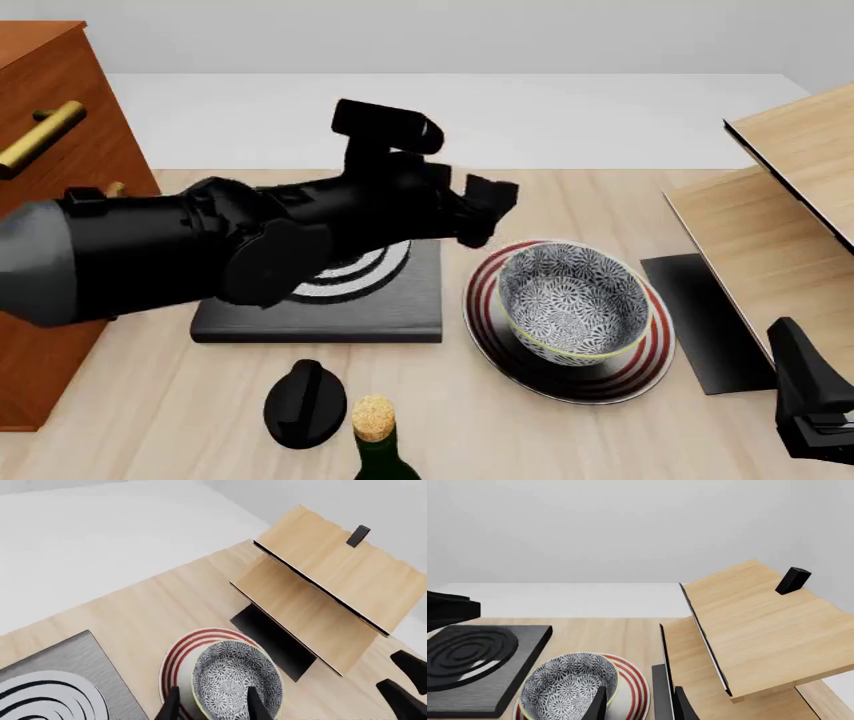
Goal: Pick up the akita bowl and put it on the plate.
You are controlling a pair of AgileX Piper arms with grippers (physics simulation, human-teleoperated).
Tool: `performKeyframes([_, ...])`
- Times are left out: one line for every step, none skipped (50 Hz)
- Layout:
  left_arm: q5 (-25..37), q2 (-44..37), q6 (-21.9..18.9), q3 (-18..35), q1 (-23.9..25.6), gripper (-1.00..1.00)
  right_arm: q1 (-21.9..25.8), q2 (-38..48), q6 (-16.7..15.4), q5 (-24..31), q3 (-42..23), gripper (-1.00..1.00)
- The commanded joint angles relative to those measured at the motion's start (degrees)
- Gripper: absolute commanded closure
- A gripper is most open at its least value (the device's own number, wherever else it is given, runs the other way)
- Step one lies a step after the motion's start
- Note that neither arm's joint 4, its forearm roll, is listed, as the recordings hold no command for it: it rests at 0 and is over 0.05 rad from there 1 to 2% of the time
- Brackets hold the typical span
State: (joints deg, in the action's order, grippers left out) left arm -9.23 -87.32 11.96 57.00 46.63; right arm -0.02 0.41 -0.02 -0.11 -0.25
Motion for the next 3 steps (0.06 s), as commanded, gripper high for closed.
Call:
performKeyframes([0.4, 9.8, -2.5, -4.8, -0.3, -1.0, 0.0, 0.0, 0.0, 0.0, 0.0, -1.0])
performKeyframes([0.3, 10.5, -3.5, -5.2, -0.6, -1.0, 0.0, 0.0, 0.0, 0.0, 0.0, -1.0])
performKeyframes([0.5, 11.7, -3.3, -5.7, -0.5, -1.0, 0.0, 0.0, 0.0, 0.0, 0.0, -1.0])
